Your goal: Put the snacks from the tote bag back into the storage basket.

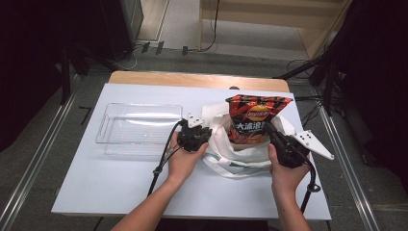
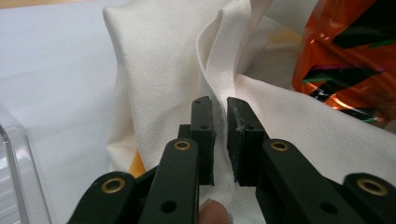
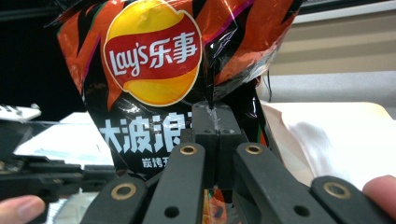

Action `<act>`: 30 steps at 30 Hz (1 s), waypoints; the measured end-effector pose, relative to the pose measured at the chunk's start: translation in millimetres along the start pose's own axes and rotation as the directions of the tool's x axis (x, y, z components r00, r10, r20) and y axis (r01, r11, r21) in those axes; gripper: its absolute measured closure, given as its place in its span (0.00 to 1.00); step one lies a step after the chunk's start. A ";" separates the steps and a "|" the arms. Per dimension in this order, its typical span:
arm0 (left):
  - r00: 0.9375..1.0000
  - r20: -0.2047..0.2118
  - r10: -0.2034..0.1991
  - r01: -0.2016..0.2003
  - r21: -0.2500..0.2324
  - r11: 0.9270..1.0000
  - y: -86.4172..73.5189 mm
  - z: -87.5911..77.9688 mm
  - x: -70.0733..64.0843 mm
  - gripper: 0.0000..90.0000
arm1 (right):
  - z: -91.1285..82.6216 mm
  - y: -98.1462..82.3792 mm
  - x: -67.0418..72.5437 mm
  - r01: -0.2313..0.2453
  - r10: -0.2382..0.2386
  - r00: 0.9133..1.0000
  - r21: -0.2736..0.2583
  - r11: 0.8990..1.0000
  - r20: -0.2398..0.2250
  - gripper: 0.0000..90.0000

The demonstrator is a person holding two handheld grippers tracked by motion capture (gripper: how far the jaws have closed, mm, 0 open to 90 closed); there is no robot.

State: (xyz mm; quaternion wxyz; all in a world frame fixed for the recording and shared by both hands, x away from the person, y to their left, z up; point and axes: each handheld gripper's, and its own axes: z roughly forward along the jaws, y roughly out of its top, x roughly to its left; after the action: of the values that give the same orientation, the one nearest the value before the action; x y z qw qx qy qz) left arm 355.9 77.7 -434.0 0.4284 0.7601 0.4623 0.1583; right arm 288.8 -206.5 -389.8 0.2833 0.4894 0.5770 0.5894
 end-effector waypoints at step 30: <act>0.996 0.083 0.024 -0.008 -0.189 0.982 17.8 -58.0 -2.7 0.74 | -26.8 18.9 17.4 0.004 -0.008 0.998 -0.075 0.997 -0.058 1.00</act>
State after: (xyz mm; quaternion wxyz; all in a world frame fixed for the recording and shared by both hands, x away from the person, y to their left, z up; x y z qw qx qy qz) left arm 327.7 101.0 -385.6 0.5162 0.7260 0.4204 0.1724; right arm 262.6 -204.9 -363.5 0.2864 0.4593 0.5639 0.6237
